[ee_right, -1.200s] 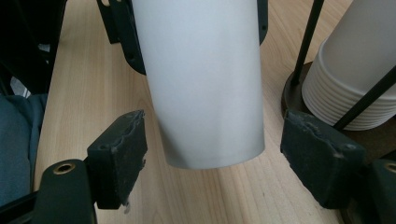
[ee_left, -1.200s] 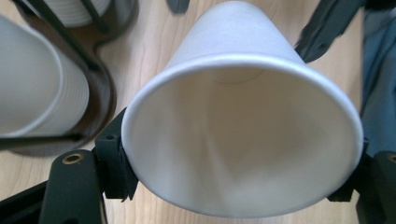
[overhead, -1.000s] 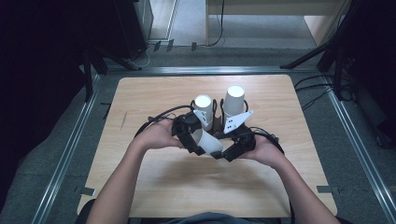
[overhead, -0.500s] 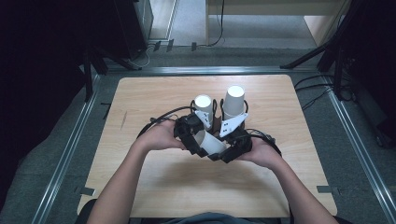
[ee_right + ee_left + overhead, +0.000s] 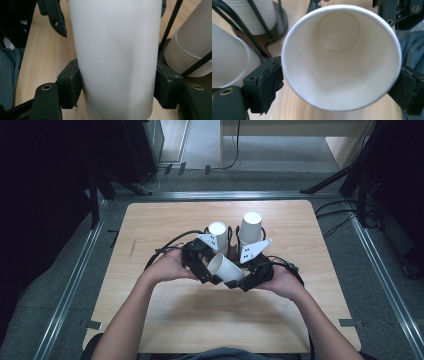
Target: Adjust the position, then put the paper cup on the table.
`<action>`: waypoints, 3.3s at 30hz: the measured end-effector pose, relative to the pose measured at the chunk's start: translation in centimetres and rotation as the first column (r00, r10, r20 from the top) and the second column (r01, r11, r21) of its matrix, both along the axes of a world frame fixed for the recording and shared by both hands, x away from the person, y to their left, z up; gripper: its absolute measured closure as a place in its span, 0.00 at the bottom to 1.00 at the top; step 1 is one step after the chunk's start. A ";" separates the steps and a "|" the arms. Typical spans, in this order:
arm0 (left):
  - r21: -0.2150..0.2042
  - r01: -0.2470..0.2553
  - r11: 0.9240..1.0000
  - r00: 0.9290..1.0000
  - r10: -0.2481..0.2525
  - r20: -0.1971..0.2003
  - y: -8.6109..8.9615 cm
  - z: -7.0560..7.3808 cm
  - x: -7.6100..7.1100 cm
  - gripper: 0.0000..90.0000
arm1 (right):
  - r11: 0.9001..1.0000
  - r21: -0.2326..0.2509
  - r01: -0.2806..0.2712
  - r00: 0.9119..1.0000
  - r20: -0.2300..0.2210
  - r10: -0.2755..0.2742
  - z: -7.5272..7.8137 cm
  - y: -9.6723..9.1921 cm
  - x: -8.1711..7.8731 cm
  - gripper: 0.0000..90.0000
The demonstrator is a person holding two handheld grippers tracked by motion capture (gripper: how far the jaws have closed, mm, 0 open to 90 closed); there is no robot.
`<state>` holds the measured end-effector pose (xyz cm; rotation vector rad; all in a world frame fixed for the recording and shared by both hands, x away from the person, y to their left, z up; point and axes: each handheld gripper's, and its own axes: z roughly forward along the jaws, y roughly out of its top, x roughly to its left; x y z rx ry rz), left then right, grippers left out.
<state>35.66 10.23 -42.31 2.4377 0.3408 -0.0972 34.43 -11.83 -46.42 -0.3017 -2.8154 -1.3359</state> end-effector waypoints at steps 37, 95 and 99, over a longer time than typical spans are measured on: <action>-0.275 -0.109 0.955 0.992 0.087 -0.093 0.6 -2.2 -0.4 0.23 | 0.998 0.059 0.004 0.999 -0.036 -0.002 0.1 -0.3 0.0 0.36; -0.070 -0.164 0.984 0.986 0.161 -0.037 4.5 -0.7 0.3 0.28 | 0.989 -0.021 0.143 0.987 -0.066 -0.144 -0.1 -2.1 0.2 0.25; -0.058 -0.178 0.982 0.984 0.176 -0.034 5.1 -0.6 0.2 0.28 | 0.990 -0.014 0.142 0.987 -0.071 -0.143 0.1 -2.3 0.3 0.25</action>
